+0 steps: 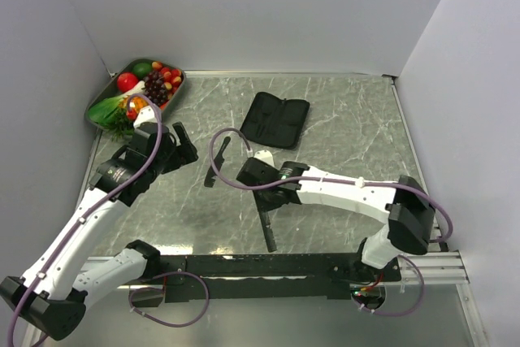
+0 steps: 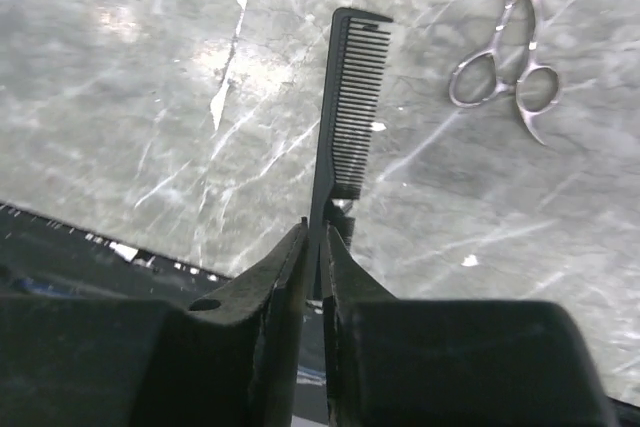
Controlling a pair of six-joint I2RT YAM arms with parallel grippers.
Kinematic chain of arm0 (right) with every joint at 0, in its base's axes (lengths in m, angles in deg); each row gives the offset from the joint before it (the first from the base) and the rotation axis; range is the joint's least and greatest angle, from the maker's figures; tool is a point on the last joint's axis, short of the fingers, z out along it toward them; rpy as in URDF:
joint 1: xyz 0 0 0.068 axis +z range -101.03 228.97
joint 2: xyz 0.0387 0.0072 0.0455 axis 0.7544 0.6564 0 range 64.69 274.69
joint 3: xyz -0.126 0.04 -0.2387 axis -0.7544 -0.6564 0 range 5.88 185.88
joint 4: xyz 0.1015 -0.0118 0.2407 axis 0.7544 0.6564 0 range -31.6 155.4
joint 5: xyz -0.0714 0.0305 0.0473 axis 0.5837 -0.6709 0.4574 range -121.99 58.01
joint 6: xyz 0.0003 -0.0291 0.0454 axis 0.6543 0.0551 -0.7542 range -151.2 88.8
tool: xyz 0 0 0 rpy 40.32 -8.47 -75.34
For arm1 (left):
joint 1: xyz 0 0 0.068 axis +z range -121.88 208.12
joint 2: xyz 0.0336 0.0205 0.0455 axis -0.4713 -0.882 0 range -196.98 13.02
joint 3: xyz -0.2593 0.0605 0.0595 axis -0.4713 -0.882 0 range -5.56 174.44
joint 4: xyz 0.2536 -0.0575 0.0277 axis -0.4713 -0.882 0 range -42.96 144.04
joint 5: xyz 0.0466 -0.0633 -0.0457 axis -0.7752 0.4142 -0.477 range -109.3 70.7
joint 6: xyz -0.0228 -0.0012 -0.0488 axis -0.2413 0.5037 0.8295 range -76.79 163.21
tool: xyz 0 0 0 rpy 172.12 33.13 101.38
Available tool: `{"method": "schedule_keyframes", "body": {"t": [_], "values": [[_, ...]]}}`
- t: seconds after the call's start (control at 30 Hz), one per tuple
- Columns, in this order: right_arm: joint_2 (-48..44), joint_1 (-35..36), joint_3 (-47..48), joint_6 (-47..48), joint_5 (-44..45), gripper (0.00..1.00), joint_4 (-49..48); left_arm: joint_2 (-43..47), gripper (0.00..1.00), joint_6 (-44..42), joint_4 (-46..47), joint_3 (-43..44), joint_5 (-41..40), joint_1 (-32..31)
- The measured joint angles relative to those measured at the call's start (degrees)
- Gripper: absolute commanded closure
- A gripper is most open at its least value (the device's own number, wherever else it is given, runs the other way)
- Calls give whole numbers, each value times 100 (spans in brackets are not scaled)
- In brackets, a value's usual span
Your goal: Sort the hair-cutting tools
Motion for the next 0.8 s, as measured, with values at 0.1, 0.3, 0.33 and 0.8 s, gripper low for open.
{"method": "schedule_keyframes", "body": {"t": [0.1,0.3,0.33,0.8], "values": [[-195,0,-11,129,28,38,68,-13,3,57,98,-46,7,0],[-59,0,-345,293,-125,26,90,-157,3,85,203,-70,109,0],[-4,0,-409,297,-188,26,70,-179,3,85,214,-70,129,0],[372,468,-824,48,-1001,25,-173,-361,3,37,306,-85,358,0]]}}
